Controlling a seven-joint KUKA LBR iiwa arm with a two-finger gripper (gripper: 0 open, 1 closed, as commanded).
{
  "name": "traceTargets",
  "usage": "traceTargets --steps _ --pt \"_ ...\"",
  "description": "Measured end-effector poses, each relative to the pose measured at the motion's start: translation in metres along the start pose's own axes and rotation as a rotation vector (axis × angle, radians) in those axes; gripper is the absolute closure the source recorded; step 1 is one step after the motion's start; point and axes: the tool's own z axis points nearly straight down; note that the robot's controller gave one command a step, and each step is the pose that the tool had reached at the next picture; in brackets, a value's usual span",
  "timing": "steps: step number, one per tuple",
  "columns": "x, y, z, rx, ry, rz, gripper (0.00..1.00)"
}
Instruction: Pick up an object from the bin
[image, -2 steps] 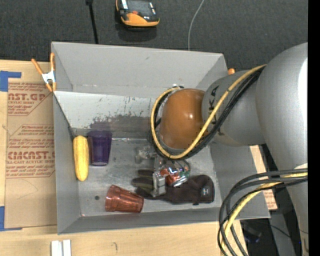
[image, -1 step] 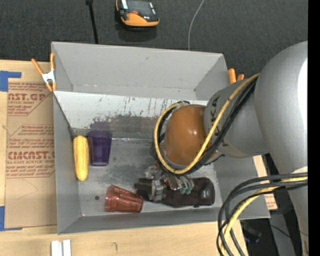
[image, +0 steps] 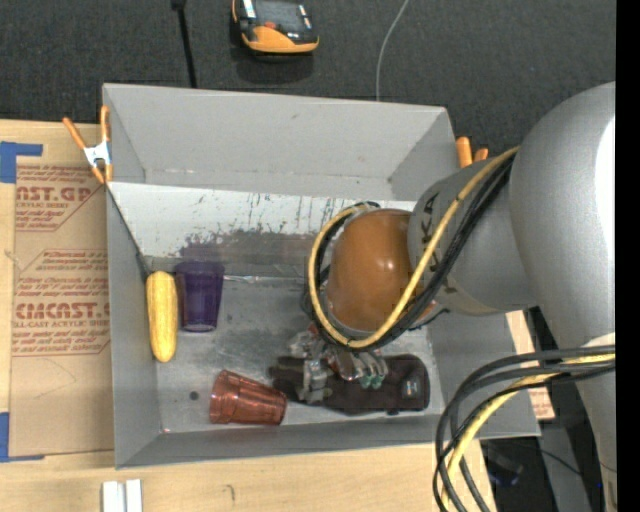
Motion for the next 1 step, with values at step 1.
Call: traceTargets --steps 1 --pt "0.0059 0.0249 -0.1876 0.001 -0.01 0.016 1.0"
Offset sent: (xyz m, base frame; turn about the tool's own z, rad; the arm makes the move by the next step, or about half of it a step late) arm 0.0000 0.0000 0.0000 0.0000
